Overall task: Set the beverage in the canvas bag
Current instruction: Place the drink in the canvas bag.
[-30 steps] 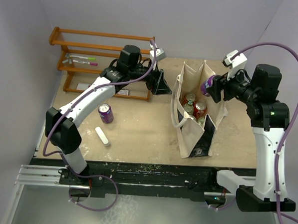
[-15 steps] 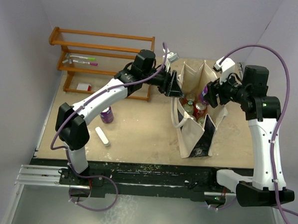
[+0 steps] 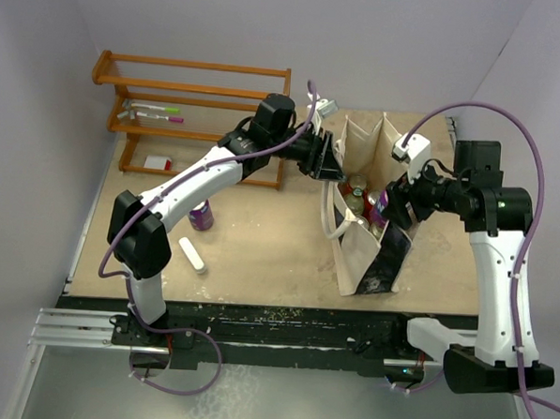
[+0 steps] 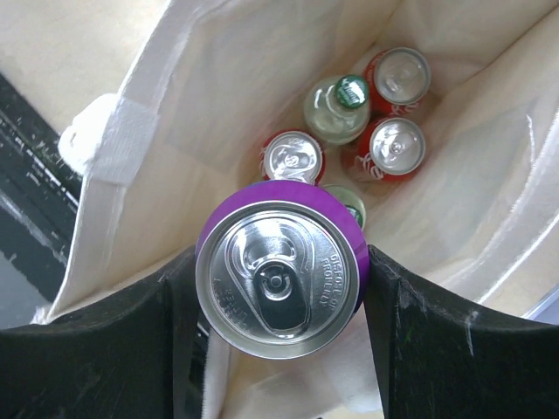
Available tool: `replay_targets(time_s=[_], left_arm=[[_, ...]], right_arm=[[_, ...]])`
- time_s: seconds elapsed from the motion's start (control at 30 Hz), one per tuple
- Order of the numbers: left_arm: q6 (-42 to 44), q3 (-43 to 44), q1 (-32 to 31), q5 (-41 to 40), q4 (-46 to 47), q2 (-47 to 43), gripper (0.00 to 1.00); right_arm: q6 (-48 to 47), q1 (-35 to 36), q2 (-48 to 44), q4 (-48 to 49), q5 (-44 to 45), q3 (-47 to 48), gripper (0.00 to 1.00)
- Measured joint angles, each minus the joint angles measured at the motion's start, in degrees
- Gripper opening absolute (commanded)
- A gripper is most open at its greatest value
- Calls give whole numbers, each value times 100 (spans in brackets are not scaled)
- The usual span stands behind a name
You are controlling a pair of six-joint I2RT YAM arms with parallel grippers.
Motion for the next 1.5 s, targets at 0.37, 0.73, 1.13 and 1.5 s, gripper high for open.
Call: replay_targets(time_s=[0.37,0.73,1.13,1.5], left_arm=[[382,367,-17,-50,-129,140,32],[525,378,-28,-44,-157,142,14],[577,378,-28,-28,-225,142,0],[579,378,-28,-24,-232,142,0]], right_arm=[[-619,0,-293,-732,-308,-90,0],[-190,0,4,-420,-13,-35,0],[654,0,310,496,297,197,0],[400,55,813,634,667,116,0]])
